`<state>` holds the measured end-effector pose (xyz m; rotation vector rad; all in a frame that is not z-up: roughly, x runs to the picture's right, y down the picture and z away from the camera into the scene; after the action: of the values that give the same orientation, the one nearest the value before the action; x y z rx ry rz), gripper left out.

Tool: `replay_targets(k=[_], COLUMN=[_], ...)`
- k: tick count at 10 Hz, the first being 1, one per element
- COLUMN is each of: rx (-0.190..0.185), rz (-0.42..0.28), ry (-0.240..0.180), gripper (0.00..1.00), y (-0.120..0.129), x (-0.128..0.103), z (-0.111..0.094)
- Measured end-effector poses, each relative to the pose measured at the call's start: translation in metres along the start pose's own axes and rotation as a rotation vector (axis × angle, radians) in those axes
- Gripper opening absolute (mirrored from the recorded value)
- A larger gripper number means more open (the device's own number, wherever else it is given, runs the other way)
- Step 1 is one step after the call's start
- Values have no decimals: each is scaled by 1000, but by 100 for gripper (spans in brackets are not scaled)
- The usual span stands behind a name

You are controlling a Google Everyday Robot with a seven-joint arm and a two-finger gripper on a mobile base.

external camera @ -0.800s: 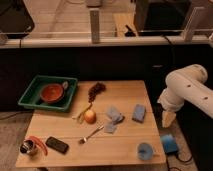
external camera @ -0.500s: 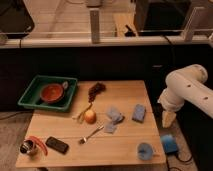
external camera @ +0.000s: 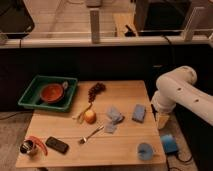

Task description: Place fork in plastic cup

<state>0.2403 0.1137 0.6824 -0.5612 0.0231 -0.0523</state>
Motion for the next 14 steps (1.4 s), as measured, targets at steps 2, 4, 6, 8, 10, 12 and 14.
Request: replay_targets(k=[2,4,6,8,10,12,14], rx=[3,6,7,6,4,2,0], rz=[-26,-75,-122,-171,-213,-263,-303], ry=[4,6,4,3,3,2,1], gripper=[80,80,80,80,80,80,80], y=[1,2,1,3,4,2,2], x=[-5,-18,-42,-55,-67,-95,-110], z=[1,4,7,10,12,14,17])
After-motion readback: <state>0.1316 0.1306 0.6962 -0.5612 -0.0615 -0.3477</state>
